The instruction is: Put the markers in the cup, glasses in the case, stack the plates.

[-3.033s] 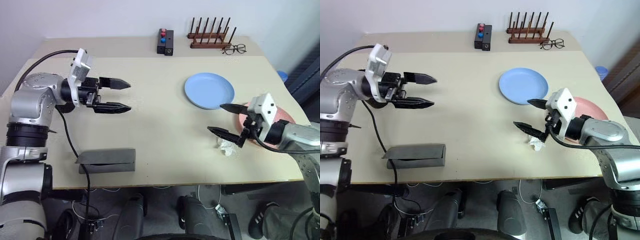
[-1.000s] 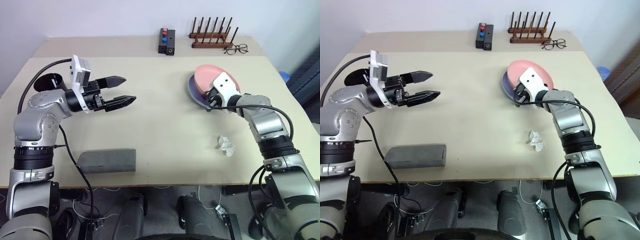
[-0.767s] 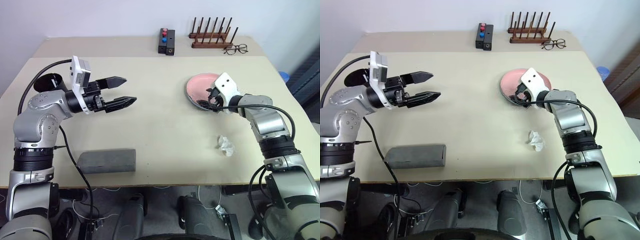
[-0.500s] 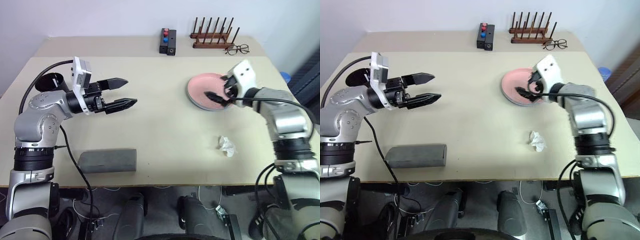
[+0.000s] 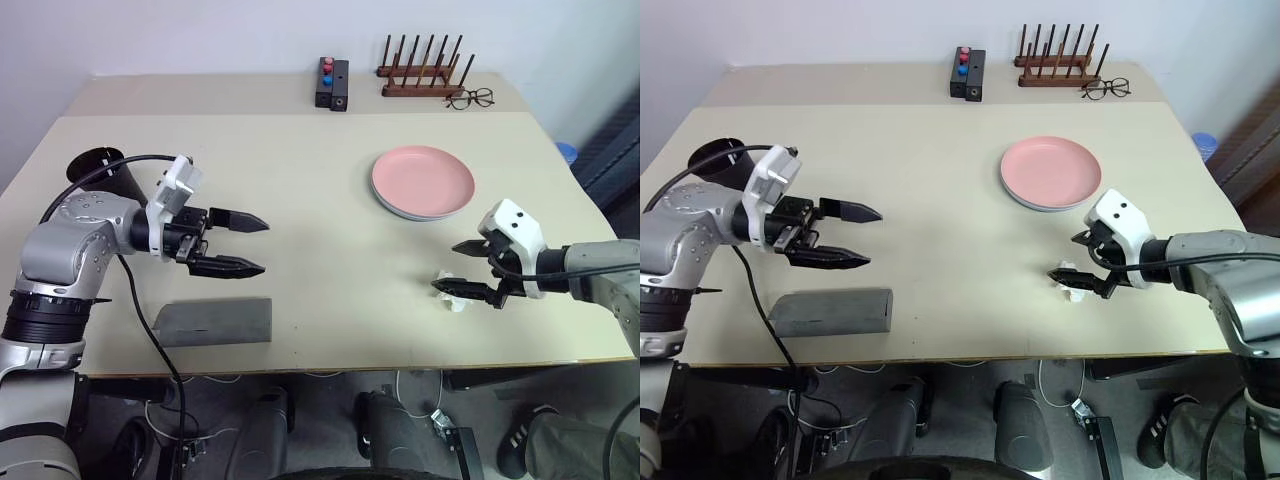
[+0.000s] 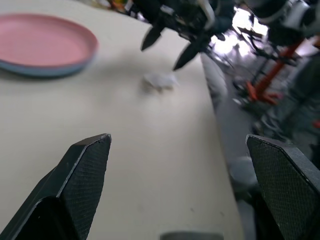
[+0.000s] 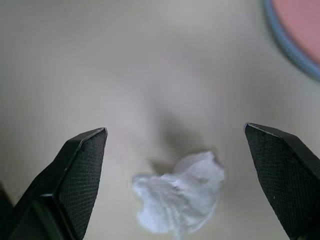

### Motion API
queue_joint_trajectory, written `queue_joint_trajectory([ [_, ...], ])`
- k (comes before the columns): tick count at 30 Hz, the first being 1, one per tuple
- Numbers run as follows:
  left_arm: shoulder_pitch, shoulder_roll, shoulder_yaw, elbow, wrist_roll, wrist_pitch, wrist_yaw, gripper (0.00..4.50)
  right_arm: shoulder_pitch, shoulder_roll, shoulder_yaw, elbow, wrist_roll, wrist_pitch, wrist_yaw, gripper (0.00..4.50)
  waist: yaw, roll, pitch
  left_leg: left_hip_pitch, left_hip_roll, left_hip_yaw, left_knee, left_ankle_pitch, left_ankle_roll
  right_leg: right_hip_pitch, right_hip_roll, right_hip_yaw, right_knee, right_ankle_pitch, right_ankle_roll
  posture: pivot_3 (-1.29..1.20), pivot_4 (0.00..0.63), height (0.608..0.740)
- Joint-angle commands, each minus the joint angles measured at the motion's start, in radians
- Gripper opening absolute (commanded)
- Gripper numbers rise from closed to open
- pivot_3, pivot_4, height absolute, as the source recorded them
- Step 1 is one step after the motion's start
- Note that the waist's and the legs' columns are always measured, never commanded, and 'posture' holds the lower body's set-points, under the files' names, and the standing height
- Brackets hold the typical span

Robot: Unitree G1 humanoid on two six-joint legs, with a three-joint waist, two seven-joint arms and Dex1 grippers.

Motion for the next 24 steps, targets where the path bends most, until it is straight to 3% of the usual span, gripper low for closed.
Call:
queue_joint_trajectory([
  [1, 0.022, 0.023, -0.014, -0.035, 0.033, -0.081, -0.055, 4.50, 0.043, -0.045, 0.018, -0.009, -0.069, -0.055, -0.038, 4.47, 0.001, 0.000, 0.000, 0.000, 0.000, 0.000, 0.000, 0.000, 0.000, 0.000, 0.000, 0.000, 0.000, 0.000, 0.000, 0.00, 0.150, 0.740],
  [7, 0.043, 0.011, -0.007, -0.036, 0.053, -0.163, -0.064, 4.50, 0.063, -0.048, 0.042, 0.006, -0.093, -0.076, -0.047, 4.47, 0.001, 0.000, 0.000, 0.000, 0.000, 0.000, 0.000, 0.000, 0.000, -0.001, -0.001, 0.000, -0.001, 0.000, 0.000, 0.00, 0.150, 0.740],
  [8, 0.042, 0.011, -0.007, -0.027, 0.058, -0.175, -0.065, 4.50, 0.059, -0.042, 0.046, 0.008, -0.089, -0.071, -0.047, 4.23, 0.001, 0.000, 0.000, 0.000, 0.000, 0.000, 0.000, 0.000, 0.000, -0.001, -0.001, 0.000, -0.001, 0.000, 0.000, 0.00, 0.150, 0.740],
  [11, 0.042, 0.013, -0.005, -0.013, 0.058, -0.185, -0.069, 4.50, 0.058, -0.042, 0.068, 0.018, -0.099, -0.075, -0.050, 3.17, 0.001, 0.000, 0.000, -0.001, 0.000, 0.000, 0.000, 0.000, 0.000, -0.001, -0.001, 0.000, -0.001, 0.000, 0.000, 0.00, 0.150, 0.740],
  [17, 0.057, 0.024, 0.003, 0.003, 0.053, -0.204, -0.070, 4.50, 0.056, -0.036, 0.087, 0.045, -0.103, -0.091, -0.052, 0.16, 0.001, 0.000, 0.000, 0.000, 0.000, 0.000, 0.000, 0.000, 0.000, -0.001, -0.001, 0.000, -0.001, 0.000, 0.000, 0.00, 0.150, 0.740],
  [24, 0.045, -0.012, 0.039, 0.016, 0.038, -0.200, -0.018, 4.50, 0.023, -0.009, 0.063, 0.068, -0.099, -0.122, -0.065, 0.07, 0.001, 0.000, 0.000, -0.001, 0.000, 0.000, 0.000, 0.000, 0.000, 0.000, -0.001, 0.000, -0.001, 0.000, 0.000, 0.00, 0.150, 0.740],
])
